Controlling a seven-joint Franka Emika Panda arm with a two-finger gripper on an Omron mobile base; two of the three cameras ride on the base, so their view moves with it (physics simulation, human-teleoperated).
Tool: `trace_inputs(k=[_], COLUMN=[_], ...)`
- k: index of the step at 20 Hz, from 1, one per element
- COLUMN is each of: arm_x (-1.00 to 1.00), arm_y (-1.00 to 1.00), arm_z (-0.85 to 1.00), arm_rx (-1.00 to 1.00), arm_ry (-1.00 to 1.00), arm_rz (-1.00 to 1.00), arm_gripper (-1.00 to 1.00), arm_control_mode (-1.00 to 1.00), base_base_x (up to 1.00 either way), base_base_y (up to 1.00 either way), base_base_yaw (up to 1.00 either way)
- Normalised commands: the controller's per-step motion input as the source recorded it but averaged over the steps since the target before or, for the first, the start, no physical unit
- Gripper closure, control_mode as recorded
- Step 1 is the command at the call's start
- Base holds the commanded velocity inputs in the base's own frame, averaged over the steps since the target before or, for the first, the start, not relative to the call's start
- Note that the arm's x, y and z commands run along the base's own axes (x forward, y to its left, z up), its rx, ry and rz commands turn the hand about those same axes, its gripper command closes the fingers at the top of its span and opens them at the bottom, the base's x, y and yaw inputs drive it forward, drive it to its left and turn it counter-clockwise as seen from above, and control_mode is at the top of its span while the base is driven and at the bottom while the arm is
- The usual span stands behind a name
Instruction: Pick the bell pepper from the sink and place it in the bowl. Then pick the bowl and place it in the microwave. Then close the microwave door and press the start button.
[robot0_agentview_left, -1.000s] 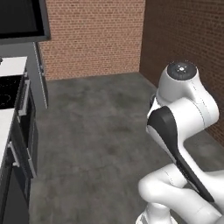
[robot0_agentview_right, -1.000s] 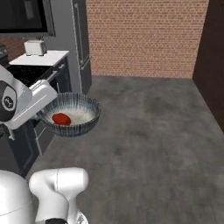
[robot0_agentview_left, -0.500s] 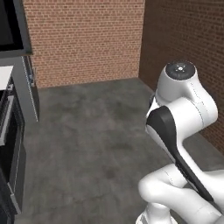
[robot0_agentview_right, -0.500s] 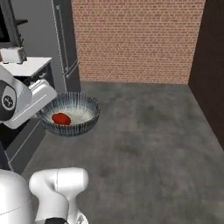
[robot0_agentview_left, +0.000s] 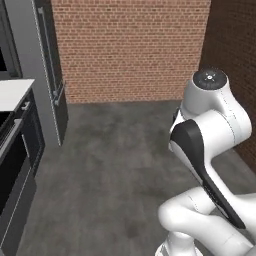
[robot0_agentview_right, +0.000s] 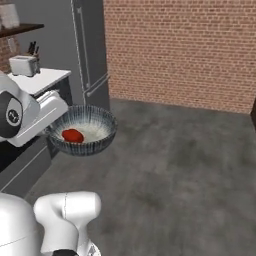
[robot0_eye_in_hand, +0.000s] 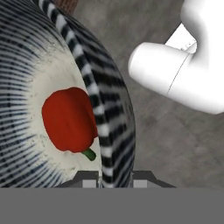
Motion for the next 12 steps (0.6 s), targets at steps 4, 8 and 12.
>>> trace_inputs(k=[4, 8, 12], arm_x=[0.00, 0.00, 0.00], arm_y=[0.00, 0.00, 0.00], arm_z=[0.00, 0.00, 0.00], arm_rx=[0.00, 0.00, 0.00], arm_ry=[0.00, 0.00, 0.00], arm_rz=[0.00, 0.00, 0.00], arm_gripper=[1.00, 1.00, 1.00], arm_control_mode=[1.00, 1.00, 1.00], base_base_x=[0.94, 0.83, 0.78], base_base_y=[-0.39, -0.38, -0.38], base_base_yaw=[0.59, 0.61, 0.62])
